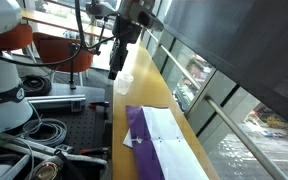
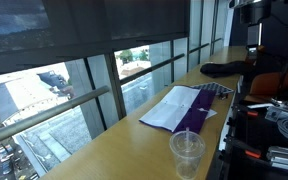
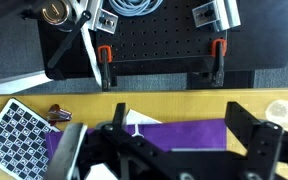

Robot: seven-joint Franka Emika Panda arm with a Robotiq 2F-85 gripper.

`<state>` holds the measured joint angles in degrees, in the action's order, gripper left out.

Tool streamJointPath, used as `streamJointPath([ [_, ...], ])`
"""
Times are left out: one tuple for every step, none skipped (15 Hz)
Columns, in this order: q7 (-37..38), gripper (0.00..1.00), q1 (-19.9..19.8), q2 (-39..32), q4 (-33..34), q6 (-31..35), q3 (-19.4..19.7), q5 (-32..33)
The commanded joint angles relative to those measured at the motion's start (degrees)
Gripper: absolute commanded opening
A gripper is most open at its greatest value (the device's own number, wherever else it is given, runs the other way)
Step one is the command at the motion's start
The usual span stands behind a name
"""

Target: Close the purple book

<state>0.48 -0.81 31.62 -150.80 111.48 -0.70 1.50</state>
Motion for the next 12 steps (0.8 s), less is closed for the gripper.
streamJointPath([
  [0.10,1.00,0.20,-0.01,0.07,-0.09,0.18,0.08],
  [0.10,1.00,0.20,-0.01,0.07,-0.09,0.18,0.08],
  [0.10,1.00,0.20,-0.01,0.07,-0.09,0.18,0.08],
  [0.30,1.00,-0.10,-0.96,0.06,1.12,0.12,0.65],
  [0.13,1.00,-0.24,-1.82,0.35,1.44,0.25,0.88],
  [0.07,1.00,-0.54,-2.74,0.67,2.67,0.30,1.52],
  [0.05,1.00,-0.94,-3.75,0.77,4.95,0.30,2.50],
  [-0.02,1.00,-1.48,-5.54,1.22,7.70,0.54,3.38],
  [-0.01,1.00,-2.06,-7.07,1.42,11.18,0.78,4.58],
  [-0.27,1.00,-2.73,-9.13,1.78,15.95,1.31,5.71],
  [-0.50,1.00,-3.27,-11.05,2.08,20.38,1.77,6.61],
  [-0.61,1.00,-4.01,-13.87,2.74,25.83,2.32,7.53],
])
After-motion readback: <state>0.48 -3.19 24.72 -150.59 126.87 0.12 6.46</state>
